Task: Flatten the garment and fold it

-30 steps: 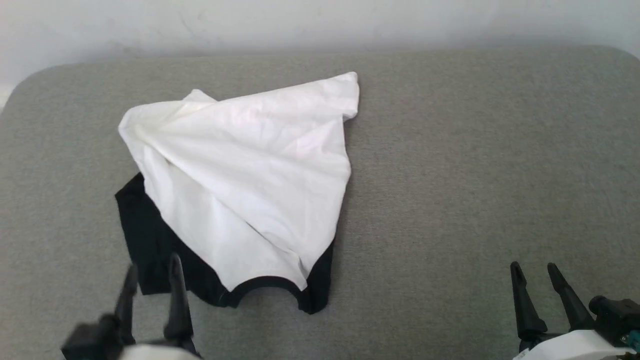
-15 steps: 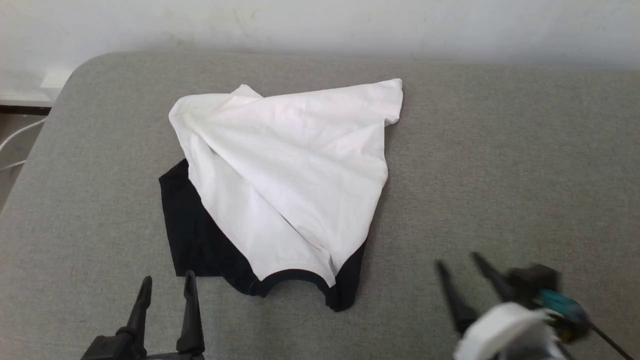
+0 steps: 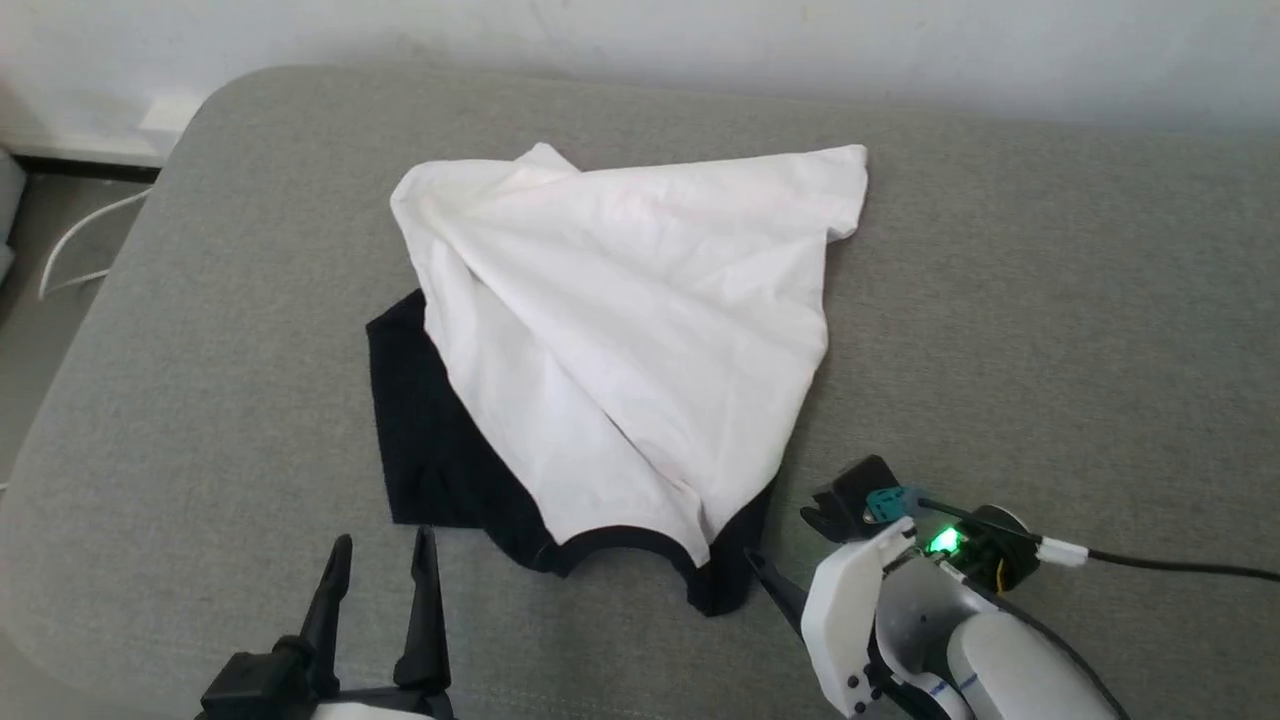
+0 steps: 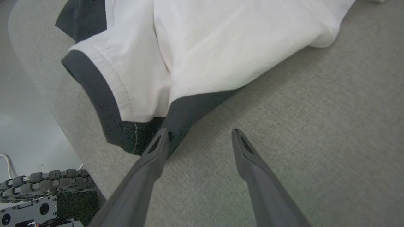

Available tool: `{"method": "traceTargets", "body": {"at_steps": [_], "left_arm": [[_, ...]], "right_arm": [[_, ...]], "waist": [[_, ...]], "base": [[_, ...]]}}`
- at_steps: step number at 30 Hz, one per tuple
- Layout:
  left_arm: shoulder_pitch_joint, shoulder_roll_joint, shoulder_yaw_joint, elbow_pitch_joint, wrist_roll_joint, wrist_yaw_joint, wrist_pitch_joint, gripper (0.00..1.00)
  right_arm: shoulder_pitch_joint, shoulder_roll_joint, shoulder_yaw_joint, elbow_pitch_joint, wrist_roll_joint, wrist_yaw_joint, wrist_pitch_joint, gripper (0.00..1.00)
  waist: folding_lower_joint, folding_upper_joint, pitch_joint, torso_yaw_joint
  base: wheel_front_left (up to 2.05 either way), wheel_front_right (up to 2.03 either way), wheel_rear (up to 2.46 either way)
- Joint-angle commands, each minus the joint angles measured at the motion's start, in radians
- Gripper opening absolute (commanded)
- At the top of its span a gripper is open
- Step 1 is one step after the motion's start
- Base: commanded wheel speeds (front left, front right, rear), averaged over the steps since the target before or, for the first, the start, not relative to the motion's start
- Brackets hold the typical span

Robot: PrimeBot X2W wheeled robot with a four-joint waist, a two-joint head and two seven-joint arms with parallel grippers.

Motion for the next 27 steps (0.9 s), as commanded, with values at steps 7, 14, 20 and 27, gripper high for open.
{"method": "traceTargets", "body": {"at_steps": [7,14,20,27], "left_arm": [[-0.015,-0.035,0.02,0.026,0.023,-0.039,-0.005,1.0],[-0.021,-0.056,0.026,0.045,0.036,-0.058,-0.005,1.0],[-0.008,-0.065,0.042,0.05,0.043,-0.064,-0.005,1.0],[0.021,-0.066,0.051,0.048,0.054,-0.067,-0.005,1.0]], "right_arm": [[-0.098,0.007,0.056,0.136,0.027,-0.001,-0.027,1.0],[-0.149,0.043,0.004,0.316,0.02,-0.001,-0.089,0.11],[-0.174,0.066,-0.088,0.407,0.003,-0.001,-0.183,0.0],[-0.17,0.01,-0.202,0.299,0.046,-0.001,-0.204,0.0]], "waist": [[-0.0001,0.0,0.012,0.058],[-0.0001,0.0,0.001,0.082],[-0.0001,0.0,-0.02,0.066],[-0.0001,0.0,-0.059,0.019]], "base": [[0.0,0.0,0.0],[0.0,0.0,0.0],[0.0,0.0,0.0],[0.0,0.0,0.0]]}}
